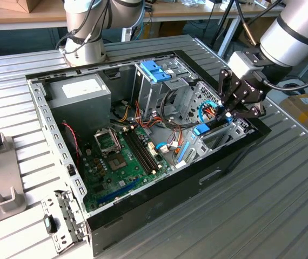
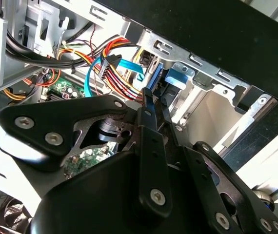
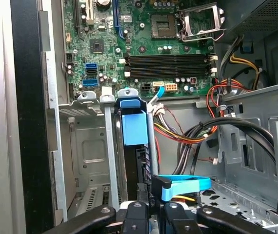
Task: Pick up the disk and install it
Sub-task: 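Insert the first disk wire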
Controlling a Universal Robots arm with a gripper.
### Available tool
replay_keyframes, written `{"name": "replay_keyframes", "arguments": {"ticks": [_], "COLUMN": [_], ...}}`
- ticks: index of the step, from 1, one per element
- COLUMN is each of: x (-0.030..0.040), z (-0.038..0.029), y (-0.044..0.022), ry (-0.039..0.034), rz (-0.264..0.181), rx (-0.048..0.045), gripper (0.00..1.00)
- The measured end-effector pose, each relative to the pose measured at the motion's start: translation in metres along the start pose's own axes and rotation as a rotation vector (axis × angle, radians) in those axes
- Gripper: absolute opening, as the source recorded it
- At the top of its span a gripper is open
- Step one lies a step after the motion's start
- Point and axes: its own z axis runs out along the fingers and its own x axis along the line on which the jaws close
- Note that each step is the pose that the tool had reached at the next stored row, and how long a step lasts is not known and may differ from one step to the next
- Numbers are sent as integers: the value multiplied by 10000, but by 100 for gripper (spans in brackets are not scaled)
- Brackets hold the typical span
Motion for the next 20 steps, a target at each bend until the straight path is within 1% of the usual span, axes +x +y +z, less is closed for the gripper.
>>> {"name": "replay_keyframes", "arguments": {"ticks": [4, 12, 20], "x": [0, 7, 11], "z": [6, 60, 85], "y": [-13, -16, -18], "ry": [-2, -3, -1], "rz": [1, 1, 2], "rx": [-1, -9, -11], "gripper": [18, 18, 18]}}
